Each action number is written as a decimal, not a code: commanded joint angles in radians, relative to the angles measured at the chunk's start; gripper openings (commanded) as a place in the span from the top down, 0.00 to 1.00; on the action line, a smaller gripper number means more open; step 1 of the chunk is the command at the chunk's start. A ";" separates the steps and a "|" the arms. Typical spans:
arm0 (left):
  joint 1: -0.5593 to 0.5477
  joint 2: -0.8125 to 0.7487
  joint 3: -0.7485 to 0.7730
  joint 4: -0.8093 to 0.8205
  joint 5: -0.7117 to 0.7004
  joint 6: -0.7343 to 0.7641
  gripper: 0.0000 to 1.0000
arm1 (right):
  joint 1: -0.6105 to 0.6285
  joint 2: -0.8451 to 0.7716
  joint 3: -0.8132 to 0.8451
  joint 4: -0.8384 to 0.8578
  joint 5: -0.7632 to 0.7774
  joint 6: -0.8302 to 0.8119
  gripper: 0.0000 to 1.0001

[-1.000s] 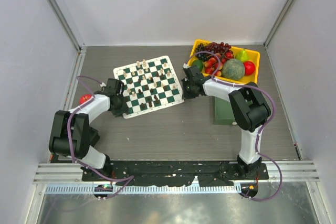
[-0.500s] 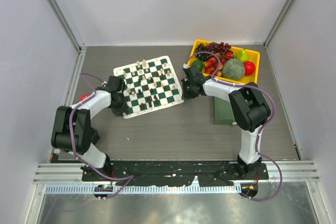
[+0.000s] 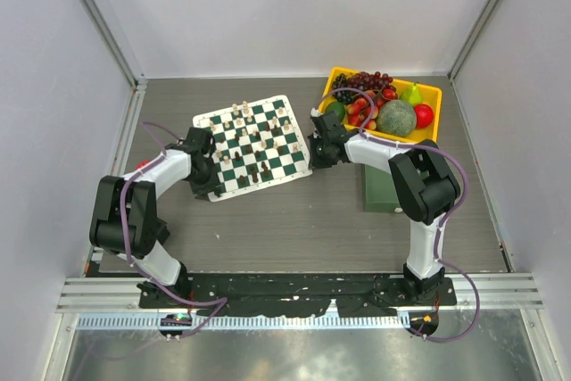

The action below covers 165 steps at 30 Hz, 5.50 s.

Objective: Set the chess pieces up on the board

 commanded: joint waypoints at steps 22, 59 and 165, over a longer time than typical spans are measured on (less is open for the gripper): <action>-0.003 0.018 0.057 -0.007 -0.019 0.006 0.90 | 0.002 -0.063 -0.024 -0.014 -0.022 -0.008 0.95; 0.155 -0.060 -0.122 0.286 0.231 -0.080 0.53 | 0.000 -0.053 -0.010 -0.031 -0.019 -0.014 0.95; 0.037 -0.245 -0.309 0.211 0.232 -0.057 0.85 | 0.000 -0.277 -0.303 0.003 0.034 0.022 0.95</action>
